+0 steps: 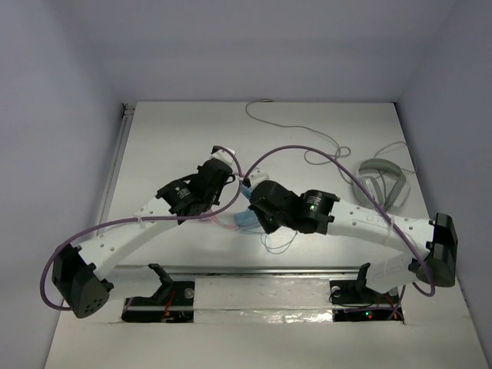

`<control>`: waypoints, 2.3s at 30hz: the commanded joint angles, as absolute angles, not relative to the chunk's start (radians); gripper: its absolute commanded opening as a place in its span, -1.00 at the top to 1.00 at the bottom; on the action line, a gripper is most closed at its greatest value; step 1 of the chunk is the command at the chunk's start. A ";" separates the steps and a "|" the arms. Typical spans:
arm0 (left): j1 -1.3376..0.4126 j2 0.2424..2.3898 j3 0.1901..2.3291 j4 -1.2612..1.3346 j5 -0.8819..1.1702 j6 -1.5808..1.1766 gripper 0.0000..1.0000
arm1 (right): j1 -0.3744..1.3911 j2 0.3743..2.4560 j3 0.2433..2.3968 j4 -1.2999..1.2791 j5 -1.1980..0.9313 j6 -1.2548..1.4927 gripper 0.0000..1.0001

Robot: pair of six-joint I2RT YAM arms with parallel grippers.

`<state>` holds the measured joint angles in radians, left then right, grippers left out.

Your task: Wrap the headphones

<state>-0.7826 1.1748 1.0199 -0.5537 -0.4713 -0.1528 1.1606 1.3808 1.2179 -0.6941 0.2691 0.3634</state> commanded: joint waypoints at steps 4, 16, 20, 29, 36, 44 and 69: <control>-0.838 1.147 1.045 -0.552 -0.430 -0.117 1.00 | 1.170 1.414 1.324 -0.848 0.481 0.336 1.00; -0.847 1.089 0.951 -0.437 -0.155 -0.101 1.00 | 0.985 1.304 1.276 -0.591 0.477 0.335 0.61; -0.847 1.075 0.942 -0.405 -0.063 -0.083 1.00 | 0.963 1.338 1.295 -0.551 0.494 0.287 0.46; -0.847 1.006 0.953 -0.391 -0.008 -0.092 1.00 | 0.882 1.362 1.226 -0.442 0.531 0.302 0.41; -0.836 0.973 0.971 -0.353 0.096 -0.098 1.00 | 0.770 1.381 1.126 -0.284 0.493 0.379 0.50; -0.815 0.953 1.023 -0.310 0.092 -0.149 1.00 | 0.747 1.344 0.960 -0.011 0.239 0.382 0.49; -0.692 1.080 1.376 -0.396 -0.019 -0.202 1.00 | 0.598 1.145 0.431 0.632 -0.106 0.684 0.77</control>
